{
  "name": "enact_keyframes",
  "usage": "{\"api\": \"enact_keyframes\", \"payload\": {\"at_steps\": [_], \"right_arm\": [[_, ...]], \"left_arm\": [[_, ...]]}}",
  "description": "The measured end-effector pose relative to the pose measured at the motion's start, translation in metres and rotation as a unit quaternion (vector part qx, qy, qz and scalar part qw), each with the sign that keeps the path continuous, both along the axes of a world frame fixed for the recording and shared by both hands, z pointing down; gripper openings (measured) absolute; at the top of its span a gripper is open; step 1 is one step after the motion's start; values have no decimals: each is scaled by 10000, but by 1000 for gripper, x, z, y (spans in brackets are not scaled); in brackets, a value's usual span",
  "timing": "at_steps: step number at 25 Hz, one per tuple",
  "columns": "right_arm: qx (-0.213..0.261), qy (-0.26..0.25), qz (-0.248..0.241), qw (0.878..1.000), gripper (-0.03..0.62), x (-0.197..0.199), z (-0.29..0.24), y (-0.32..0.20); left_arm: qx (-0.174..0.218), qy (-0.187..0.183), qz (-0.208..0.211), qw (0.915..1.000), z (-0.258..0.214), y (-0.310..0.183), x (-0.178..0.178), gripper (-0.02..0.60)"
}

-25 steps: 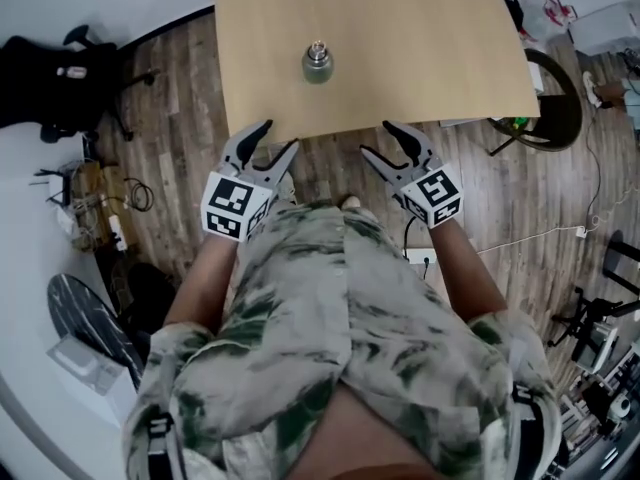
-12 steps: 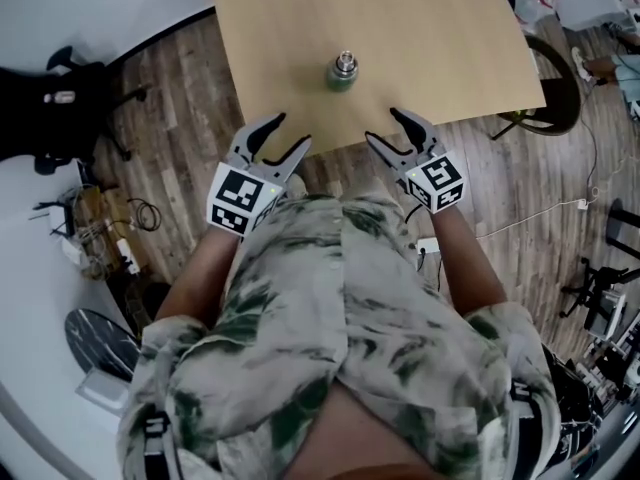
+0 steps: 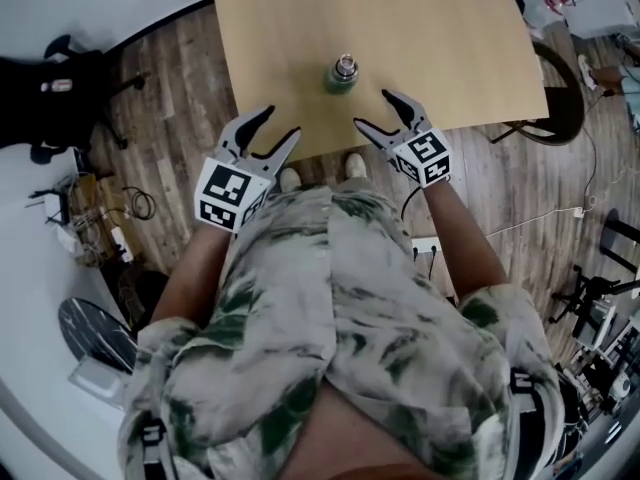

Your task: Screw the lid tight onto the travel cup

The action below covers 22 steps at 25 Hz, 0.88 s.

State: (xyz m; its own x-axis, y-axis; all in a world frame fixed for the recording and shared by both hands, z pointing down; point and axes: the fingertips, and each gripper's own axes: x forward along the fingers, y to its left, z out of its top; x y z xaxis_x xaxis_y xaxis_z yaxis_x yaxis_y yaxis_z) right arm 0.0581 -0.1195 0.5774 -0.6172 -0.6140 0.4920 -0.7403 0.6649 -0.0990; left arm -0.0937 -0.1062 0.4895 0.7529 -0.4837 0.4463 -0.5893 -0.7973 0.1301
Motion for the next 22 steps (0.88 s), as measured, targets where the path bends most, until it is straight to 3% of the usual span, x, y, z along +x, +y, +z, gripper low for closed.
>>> {"api": "enact_keyframes", "payload": {"at_steps": [10,22], "right_arm": [[-91,-2,-811,9967,377,0,29,-40],[-119,24,-1394,9902,397,-25,62,-75]], "left_arm": [[-122,-67,-311,9994,3,-24,35,218],[-344,-218,-532,9977,25,-48,56,219]]}}
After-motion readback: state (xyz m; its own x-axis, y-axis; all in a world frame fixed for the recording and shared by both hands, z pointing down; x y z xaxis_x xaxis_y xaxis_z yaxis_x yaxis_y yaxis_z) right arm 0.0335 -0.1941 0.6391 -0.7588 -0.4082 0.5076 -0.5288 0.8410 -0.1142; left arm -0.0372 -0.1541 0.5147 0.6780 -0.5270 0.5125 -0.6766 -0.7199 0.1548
